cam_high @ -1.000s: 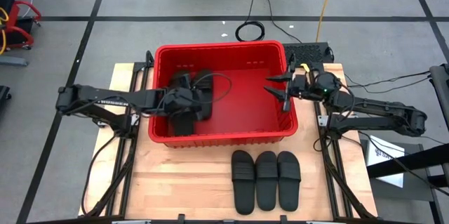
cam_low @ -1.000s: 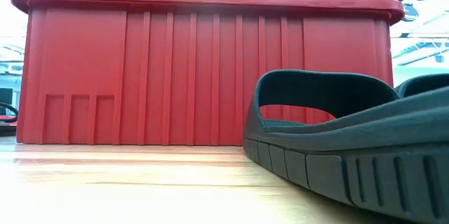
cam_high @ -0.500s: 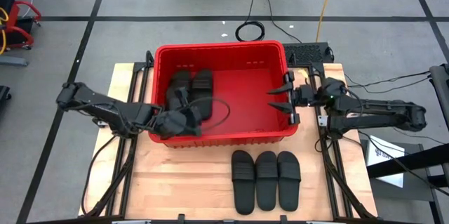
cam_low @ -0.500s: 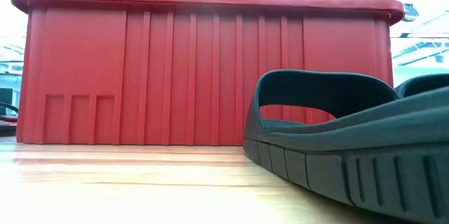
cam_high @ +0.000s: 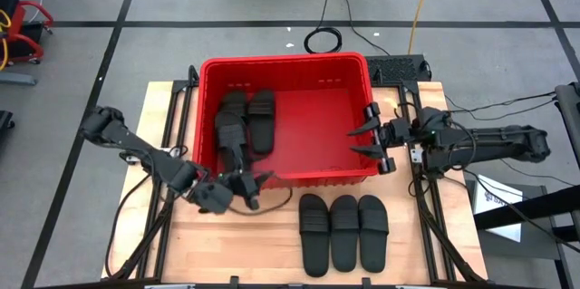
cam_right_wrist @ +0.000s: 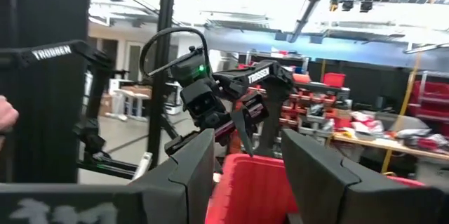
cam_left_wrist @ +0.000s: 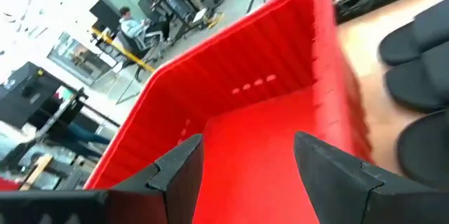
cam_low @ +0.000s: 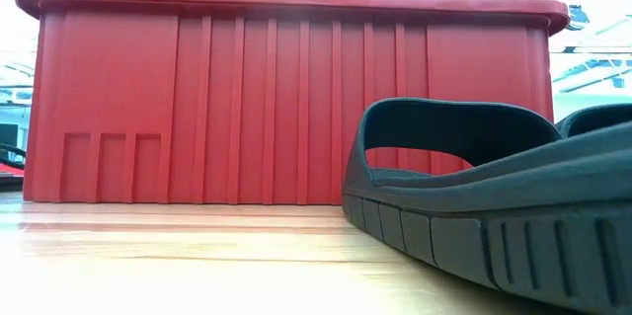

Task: Pick and place slides into bin
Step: Put the left black slide into the red bin

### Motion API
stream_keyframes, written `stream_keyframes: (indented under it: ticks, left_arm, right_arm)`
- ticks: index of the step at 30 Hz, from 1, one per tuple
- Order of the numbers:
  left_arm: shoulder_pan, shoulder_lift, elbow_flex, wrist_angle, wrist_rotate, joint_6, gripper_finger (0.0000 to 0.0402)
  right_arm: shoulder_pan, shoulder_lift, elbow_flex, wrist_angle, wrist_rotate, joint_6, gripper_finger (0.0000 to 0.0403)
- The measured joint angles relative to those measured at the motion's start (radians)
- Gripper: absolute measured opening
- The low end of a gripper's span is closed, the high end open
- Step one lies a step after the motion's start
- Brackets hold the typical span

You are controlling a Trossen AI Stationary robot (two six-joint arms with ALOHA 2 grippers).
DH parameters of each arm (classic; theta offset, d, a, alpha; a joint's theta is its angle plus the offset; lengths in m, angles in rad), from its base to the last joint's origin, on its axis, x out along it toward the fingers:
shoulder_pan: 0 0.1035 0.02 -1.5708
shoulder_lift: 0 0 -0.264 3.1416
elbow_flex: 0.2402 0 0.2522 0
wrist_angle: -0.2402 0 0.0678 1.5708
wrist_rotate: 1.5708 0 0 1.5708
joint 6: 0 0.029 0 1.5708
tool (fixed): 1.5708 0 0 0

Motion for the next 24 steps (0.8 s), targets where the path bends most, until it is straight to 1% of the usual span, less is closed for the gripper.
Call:
stream_keyframes:
  ticks: [3, 6, 12, 18, 24]
  left_arm:
    - [-0.045, 0.048, 0.043, -0.002, -0.016, -0.001, 0.0230]
    - [-0.080, 0.110, 0.101, -0.014, -0.052, -0.002, 0.0230]
    - [-0.120, 0.249, 0.261, -0.133, -0.060, -0.053, 0.0230]
    - [-0.140, 0.389, 0.422, -0.243, -0.052, -0.096, 0.0230]
    - [-0.166, 0.489, 0.523, -0.304, -0.051, -0.120, 0.0230]
  right_arm:
    - [0.031, 0.000, 0.000, -0.003, 0.000, 0.019, 0.0155]
    - [0.066, 0.000, 0.000, 0.001, 0.000, 0.037, 0.0155]
    - [0.137, 0.000, 0.000, 0.011, 0.008, 0.039, 0.0155]
    - [0.211, 0.000, 0.000, 0.004, 0.101, 0.035, 0.0155]
    - [0.260, 0.000, 0.000, 0.011, 0.153, 0.032, 0.0155]
